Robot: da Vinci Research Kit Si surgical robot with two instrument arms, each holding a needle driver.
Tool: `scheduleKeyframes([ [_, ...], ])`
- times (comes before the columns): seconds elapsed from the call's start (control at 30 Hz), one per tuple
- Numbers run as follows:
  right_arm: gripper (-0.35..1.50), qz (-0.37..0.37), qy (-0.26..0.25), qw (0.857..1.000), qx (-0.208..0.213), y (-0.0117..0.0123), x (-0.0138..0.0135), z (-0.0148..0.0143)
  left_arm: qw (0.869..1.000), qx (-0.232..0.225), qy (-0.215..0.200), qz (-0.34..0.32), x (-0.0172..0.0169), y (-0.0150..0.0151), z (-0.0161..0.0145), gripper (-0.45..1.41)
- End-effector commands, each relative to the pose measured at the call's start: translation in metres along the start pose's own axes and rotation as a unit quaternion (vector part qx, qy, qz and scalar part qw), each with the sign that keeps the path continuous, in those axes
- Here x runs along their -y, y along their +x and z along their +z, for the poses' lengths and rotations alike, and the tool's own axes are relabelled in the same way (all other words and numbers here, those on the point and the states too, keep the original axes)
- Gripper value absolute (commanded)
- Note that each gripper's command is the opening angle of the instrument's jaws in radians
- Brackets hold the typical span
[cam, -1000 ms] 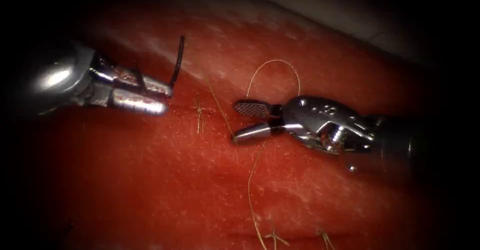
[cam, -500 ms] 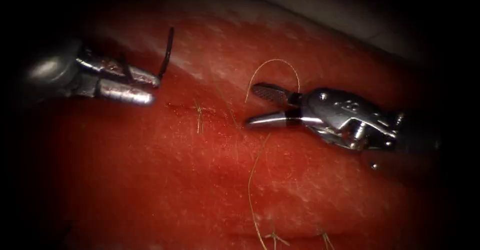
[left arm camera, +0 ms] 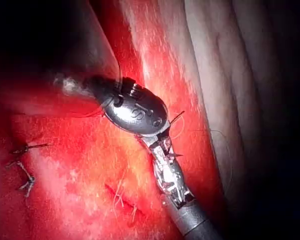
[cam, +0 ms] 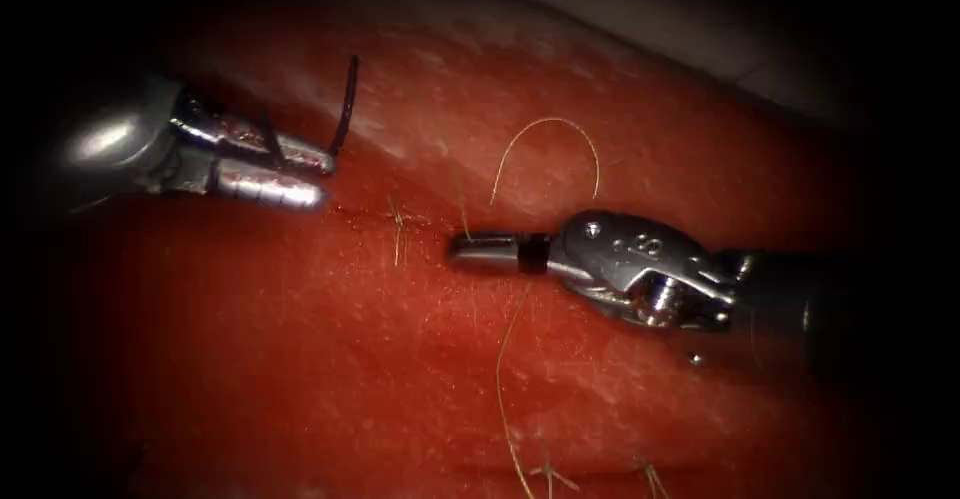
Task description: Wound Closure
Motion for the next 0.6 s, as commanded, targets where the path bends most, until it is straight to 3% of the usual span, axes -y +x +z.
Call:
scheduleKeyframes([
  [0.03,-0.35,0.001,0.001,1.0,0.001,0.0001,0.0002,0.0009,1.0,0.0,-0.002,0.001,0.0001,-0.0006,0.0006,-0.35],
  [0.17,-0.35,0.015,0.003,1.0,0.012,0.001,0.0029,0.0005,1.0,0.0,0.015,0.015,0.0004,-0.0006,0.0009,-0.35],
  [0.27,-0.35,0.024,0.01,1.0,0.016,0.003,0.007,0.0007,0.999,0.005,0.043,0.027,0.0007,-0.0019,0.0009,-0.35],
  [0.4,-0.35,0.031,0.024,0.999,0.017,0.0059,0.0155,0.0031,0.997,0.012,0.065,0.036,0.0007,-0.0045,0.0003,-0.35],
  [0.5,-0.35,0.029,0.045,0.999,0.0,0.007,0.0194,0.0049,0.996,0.013,0.073,0.04,0.0009,-0.0048,-0.0002,-0.35],
  [0.57,-0.35,0.029,0.045,0.999,-0.006,0.0074,0.0204,0.0058,0.996,0.014,0.077,0.042,0.0009,-0.0049,-0.0003,-0.35],
  [0.6,0.39,0.018,0.026,0.999,-0.011,0.0077,0.0201,0.0059,0.996,0.015,0.08,0.042,0.0009,-0.005,-0.0003,-0.35],
])
